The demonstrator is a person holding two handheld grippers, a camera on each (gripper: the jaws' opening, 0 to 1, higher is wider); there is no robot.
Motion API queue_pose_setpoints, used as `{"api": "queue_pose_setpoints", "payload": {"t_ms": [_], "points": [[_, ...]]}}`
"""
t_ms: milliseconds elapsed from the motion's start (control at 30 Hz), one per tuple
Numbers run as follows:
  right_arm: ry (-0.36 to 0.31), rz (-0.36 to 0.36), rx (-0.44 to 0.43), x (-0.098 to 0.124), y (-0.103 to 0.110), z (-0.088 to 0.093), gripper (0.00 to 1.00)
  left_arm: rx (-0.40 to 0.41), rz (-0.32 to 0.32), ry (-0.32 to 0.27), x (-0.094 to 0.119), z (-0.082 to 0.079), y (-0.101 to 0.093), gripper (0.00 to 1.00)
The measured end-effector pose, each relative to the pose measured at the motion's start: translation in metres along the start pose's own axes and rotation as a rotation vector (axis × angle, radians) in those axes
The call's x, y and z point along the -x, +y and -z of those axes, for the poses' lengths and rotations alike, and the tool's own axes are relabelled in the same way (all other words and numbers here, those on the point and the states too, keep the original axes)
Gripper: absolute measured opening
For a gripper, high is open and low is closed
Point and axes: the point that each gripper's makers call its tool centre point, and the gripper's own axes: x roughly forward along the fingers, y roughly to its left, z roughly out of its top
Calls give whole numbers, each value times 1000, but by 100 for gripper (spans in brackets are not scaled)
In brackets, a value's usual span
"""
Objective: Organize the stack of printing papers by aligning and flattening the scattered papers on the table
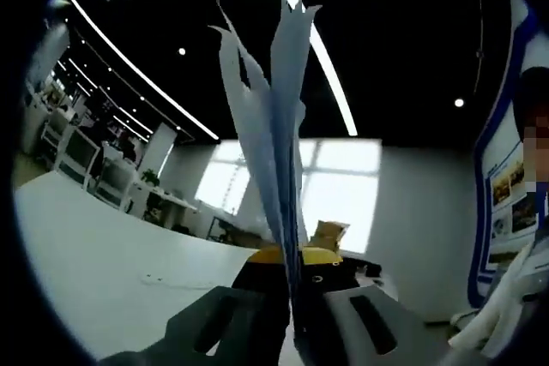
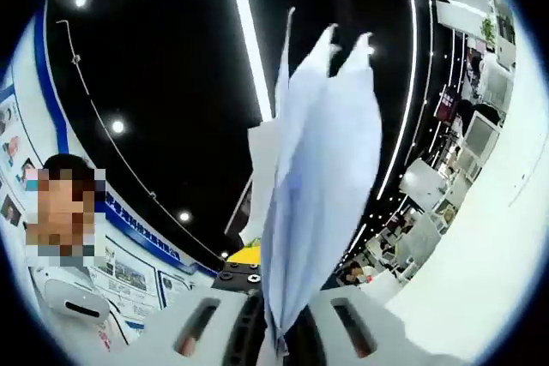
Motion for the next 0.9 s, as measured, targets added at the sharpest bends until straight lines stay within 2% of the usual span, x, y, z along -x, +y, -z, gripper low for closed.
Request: {"api": "queue_pose_setpoints", "payload": {"t_ms": [33, 100, 200, 233, 267, 300, 400, 500, 600, 667, 767, 833, 900], "points": [[6, 18, 6, 4, -10, -9, 0, -20, -5, 10, 2, 3, 1, 6], [57, 45, 45, 6, -11, -2, 0, -100, -22, 55, 7, 12, 6, 7], [131, 67, 93, 17, -15, -4, 0, -258, -35, 184, 18, 33, 12, 13], [154, 68, 104, 21, -15, -6, 0, -277, -35, 215, 21, 40, 14, 20], [174, 66, 116, 25, -14, -7, 0, -275, -43, 258, 26, 47, 17, 24], [208, 74, 129, 32, -15, -11, 0, -265, -26, 284, 33, 53, 17, 27], [275, 72, 143, 49, -13, -21, 0, -265, -15, 279, 44, 50, 24, 33], [367, 64, 209, 66, -9, -26, 0, -166, 61, 274, 50, 47, 18, 39], [414, 44, 260, 74, -1, -36, 0, -136, 142, 268, 54, 46, 13, 42], [456, 44, 289, 80, 0, -39, 0, -125, 162, 270, 55, 47, 11, 43], [545, 31, 333, 84, 6, -31, 0, -134, 183, 279, 54, 51, 6, 46], [564, 38, 351, 82, 5, -30, 0, -139, 216, 308, 55, 59, -1, 49], [614, 33, 373, 83, 7, -23, 0, -169, 234, 339, 55, 67, -7, 53]]}}
